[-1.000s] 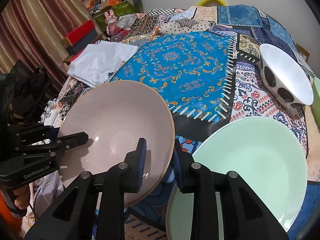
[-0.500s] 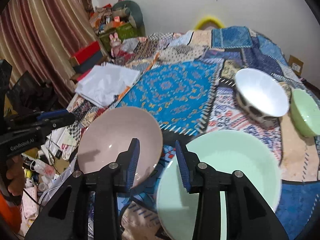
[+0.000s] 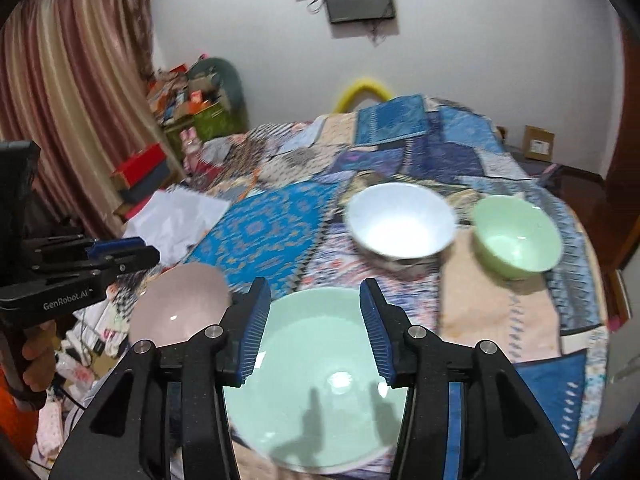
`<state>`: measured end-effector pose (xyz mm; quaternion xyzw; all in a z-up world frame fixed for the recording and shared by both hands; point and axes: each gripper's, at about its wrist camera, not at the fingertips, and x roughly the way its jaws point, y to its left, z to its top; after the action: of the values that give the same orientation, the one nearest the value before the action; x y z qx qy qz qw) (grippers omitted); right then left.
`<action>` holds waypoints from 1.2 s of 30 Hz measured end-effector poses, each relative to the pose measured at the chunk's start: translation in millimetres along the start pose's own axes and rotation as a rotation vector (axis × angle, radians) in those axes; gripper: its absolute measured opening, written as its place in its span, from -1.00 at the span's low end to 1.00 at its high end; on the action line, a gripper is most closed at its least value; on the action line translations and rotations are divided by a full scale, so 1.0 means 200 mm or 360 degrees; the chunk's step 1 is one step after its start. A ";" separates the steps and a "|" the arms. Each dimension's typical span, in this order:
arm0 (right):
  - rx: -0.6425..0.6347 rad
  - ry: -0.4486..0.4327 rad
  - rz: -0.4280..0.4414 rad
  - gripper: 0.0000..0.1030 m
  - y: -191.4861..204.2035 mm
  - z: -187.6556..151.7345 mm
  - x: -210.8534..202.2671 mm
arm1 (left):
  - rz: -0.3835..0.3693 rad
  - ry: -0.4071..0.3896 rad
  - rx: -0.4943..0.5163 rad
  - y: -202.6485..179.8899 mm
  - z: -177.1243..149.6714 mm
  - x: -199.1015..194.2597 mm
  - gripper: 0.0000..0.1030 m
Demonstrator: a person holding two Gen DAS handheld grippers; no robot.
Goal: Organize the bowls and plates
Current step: 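Reach both tools to the white black-dotted bowl and grip its rim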
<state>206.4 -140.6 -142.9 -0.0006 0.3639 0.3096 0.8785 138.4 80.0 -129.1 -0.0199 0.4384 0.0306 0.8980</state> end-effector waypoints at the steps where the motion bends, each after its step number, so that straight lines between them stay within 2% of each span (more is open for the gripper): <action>1: 0.0019 -0.0011 -0.0017 -0.15 -0.04 0.00 -0.01 | -0.0015 0.0006 0.0012 -0.04 0.02 0.02 -0.52; 8: 0.0101 -0.0042 -0.0120 -0.13 -0.26 0.02 -0.04 | -0.0082 0.0055 0.0066 -0.24 0.17 0.18 -0.52; 16: 0.0136 -0.0008 -0.0195 -0.13 -0.42 0.09 0.09 | -0.0124 0.0133 0.0062 -0.34 0.32 0.41 -0.52; 27: 0.0206 0.0129 -0.0155 -0.13 -0.55 0.11 0.41 | -0.0129 0.0250 0.0065 -0.37 0.48 0.81 -0.52; 36: 0.0250 0.0224 -0.0077 -0.13 -0.58 0.11 0.56 | -0.0154 0.0312 0.0053 -0.37 0.55 1.05 -0.50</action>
<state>344.5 -169.1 -225.2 0.0377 0.4478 0.2579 0.8553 359.6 21.8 -226.3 -0.0291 0.5231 -0.0221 0.8515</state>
